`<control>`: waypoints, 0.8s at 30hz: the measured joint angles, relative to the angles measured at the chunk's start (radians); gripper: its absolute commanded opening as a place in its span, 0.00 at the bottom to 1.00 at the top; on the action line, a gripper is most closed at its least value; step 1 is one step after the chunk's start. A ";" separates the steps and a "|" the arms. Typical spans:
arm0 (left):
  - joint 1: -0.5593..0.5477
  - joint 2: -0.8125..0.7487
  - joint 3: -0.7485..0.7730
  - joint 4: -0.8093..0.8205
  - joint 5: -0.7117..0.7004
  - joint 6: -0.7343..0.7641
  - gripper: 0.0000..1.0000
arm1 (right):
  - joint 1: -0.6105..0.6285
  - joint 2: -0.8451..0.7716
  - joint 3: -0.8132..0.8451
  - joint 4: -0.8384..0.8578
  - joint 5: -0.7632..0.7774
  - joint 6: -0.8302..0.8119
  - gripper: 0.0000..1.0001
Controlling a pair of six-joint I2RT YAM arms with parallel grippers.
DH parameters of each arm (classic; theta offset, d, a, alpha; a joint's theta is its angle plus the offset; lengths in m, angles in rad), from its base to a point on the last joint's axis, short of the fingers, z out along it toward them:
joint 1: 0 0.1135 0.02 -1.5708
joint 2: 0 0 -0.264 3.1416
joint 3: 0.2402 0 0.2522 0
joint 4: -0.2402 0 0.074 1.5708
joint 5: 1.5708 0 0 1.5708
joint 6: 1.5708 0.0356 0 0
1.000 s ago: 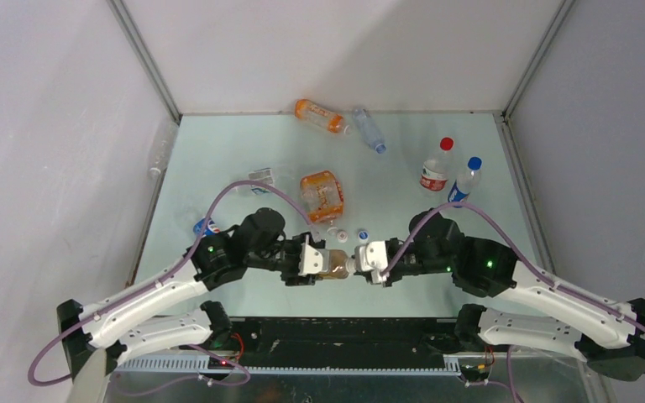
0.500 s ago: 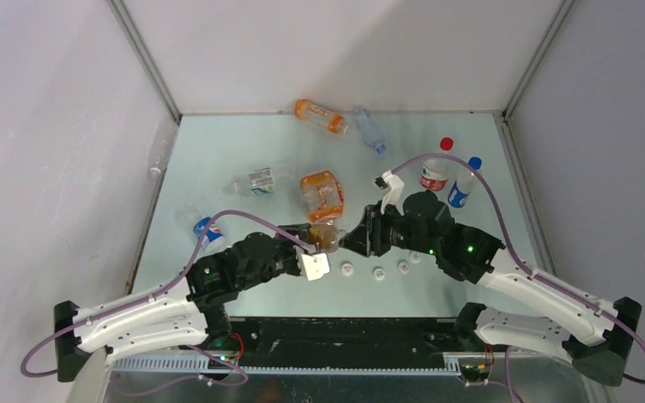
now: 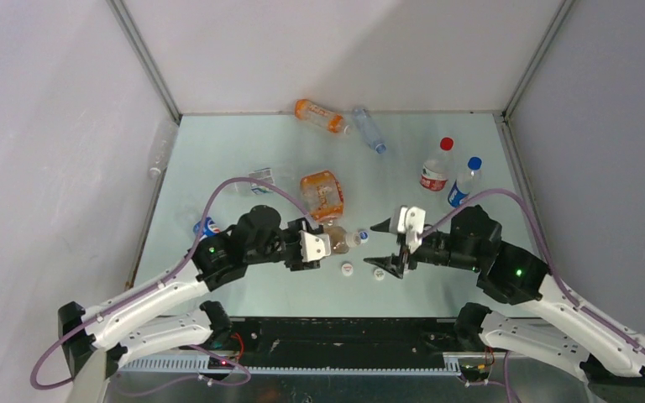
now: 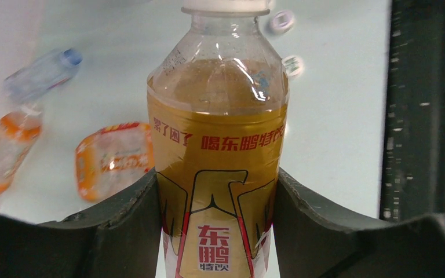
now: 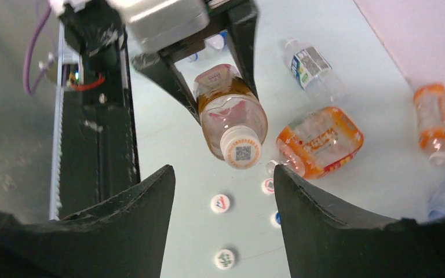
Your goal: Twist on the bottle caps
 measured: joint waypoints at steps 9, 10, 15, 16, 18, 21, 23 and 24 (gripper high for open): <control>0.024 0.051 0.029 -0.062 0.264 -0.015 0.00 | 0.092 0.042 0.000 -0.099 -0.055 -0.352 0.59; 0.024 0.054 0.029 -0.067 0.278 -0.015 0.00 | 0.095 0.048 0.000 -0.104 -0.058 -0.371 0.57; 0.024 0.057 0.029 -0.091 0.320 -0.014 0.00 | 0.100 0.069 0.000 -0.107 -0.075 -0.415 0.48; 0.024 0.057 0.029 -0.095 0.325 -0.014 0.00 | 0.101 0.073 0.000 -0.107 -0.077 -0.421 0.45; 0.025 0.057 0.029 -0.100 0.330 -0.014 0.00 | 0.102 0.080 0.000 -0.110 -0.089 -0.430 0.39; 0.025 0.057 0.029 -0.103 0.333 -0.013 0.00 | 0.105 0.089 0.000 -0.116 -0.102 -0.435 0.27; 0.026 0.057 0.029 -0.110 0.333 -0.013 0.00 | 0.106 0.095 0.000 -0.116 -0.106 -0.437 0.16; 0.026 0.057 0.029 -0.114 0.333 -0.013 0.00 | 0.106 0.099 0.000 -0.116 -0.109 -0.436 0.11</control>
